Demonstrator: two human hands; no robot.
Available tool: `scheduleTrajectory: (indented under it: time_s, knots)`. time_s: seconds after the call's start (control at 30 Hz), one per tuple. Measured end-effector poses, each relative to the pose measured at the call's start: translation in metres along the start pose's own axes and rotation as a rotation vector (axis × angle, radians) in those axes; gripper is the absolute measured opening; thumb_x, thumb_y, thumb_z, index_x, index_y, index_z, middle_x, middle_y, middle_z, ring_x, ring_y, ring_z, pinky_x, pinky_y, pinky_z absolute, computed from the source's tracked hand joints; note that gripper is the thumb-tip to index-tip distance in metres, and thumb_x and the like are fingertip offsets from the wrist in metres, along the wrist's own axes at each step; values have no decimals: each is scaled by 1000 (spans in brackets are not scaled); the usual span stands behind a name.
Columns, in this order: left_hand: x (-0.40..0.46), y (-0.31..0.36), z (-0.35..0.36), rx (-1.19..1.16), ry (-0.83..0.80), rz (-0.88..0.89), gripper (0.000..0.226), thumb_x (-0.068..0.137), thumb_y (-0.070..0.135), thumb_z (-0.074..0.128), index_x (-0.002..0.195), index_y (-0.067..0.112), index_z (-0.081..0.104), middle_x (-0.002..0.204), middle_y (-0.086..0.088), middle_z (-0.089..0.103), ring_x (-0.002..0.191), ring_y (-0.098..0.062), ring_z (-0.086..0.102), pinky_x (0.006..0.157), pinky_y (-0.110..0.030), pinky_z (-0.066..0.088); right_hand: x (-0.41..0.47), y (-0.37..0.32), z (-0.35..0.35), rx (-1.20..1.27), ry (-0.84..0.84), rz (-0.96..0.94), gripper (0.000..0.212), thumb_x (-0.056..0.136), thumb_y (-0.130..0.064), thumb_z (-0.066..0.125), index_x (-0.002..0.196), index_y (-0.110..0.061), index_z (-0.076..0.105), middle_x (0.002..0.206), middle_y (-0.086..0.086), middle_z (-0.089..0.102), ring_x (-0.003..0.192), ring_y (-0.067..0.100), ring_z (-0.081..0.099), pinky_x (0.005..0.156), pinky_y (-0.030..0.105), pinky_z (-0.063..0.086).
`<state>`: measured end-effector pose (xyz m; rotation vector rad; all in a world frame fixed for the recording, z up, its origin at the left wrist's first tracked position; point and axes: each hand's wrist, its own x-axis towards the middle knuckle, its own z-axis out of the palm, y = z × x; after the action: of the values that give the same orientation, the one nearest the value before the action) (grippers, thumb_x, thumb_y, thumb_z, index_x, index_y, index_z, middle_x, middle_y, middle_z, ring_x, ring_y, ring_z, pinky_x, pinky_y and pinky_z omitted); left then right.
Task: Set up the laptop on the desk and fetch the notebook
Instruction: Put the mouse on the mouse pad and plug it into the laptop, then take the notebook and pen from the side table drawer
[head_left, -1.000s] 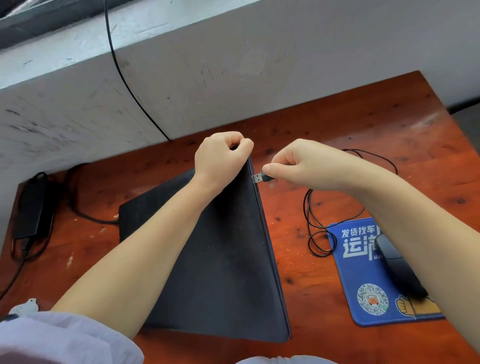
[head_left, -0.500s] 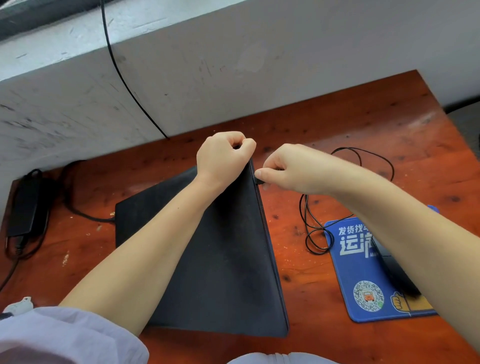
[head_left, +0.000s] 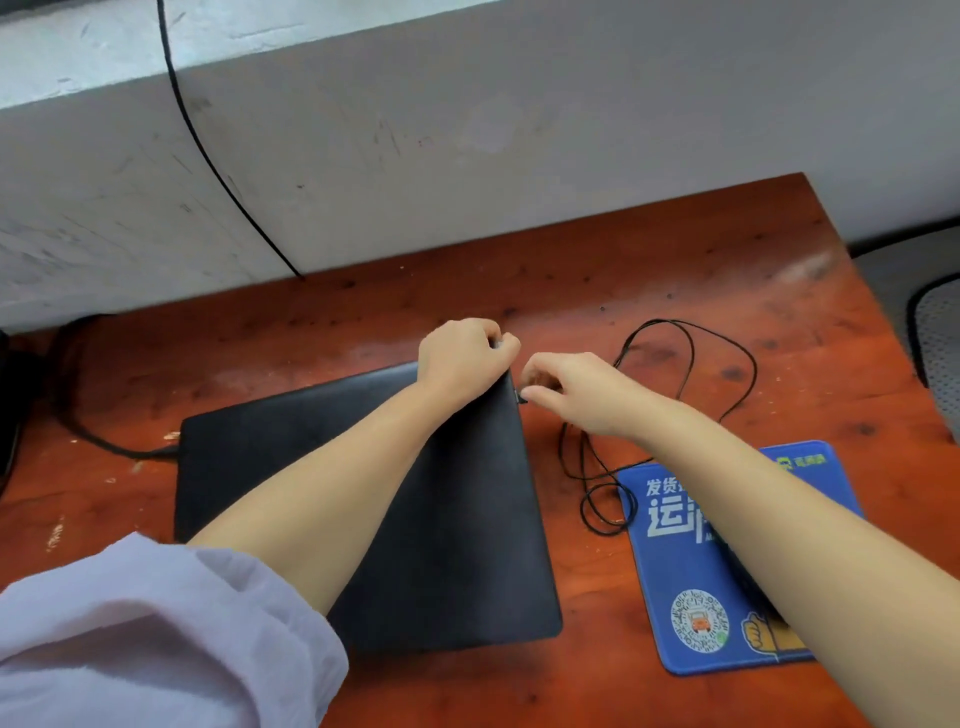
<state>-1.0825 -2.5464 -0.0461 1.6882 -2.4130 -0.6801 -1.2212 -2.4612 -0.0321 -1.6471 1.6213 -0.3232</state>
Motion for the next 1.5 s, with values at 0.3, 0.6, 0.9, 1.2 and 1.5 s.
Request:
scheduleTrajectory:
  time_s: [0.3, 0.6, 0.9, 1.2, 1.5]
  knots:
    - [9, -8, 32, 126, -30, 97, 34, 88, 36, 50, 82, 9, 70, 94, -8, 62, 92, -26, 55, 74, -35, 42, 13, 32, 26, -346, 35, -100, 25, 91, -30, 52, 109, -14, 57, 108, 6, 55, 102, 26, 47, 83, 39, 42]
    - [6, 1, 28, 90, -186, -2, 33, 93, 34, 47, 104, 4, 57, 112, -15, 57, 108, -32, 50, 87, -43, 46, 14, 33, 28, -455, 30, -71, 31, 92, -35, 50, 118, -19, 55, 113, 4, 53, 108, 25, 46, 84, 36, 35]
    - [-37, -4, -35, 34, -131, 46, 30, 93, 26, 44, 115, 9, 54, 117, -13, 55, 114, -31, 47, 94, -45, 44, -14, 4, -18, -371, 164, 127, 38, 93, -36, 48, 126, -18, 50, 124, 8, 54, 118, 27, 48, 96, 44, 42]
    - [-116, 19, -39, 7, -128, 389, 23, 93, 21, 45, 108, 8, 57, 111, -11, 60, 109, -29, 52, 89, -41, 45, -120, -12, 24, -526, 538, 319, 39, 94, -32, 42, 131, -18, 45, 127, 7, 52, 113, 29, 48, 87, 40, 41]
    - [-245, 50, 17, 98, -398, 900, 36, 91, 25, 45, 125, 15, 50, 125, -8, 56, 118, -28, 50, 96, -41, 44, -313, -30, 178, -304, 744, 804, 42, 95, -35, 40, 134, -23, 41, 133, 0, 48, 123, 22, 42, 99, 39, 33]
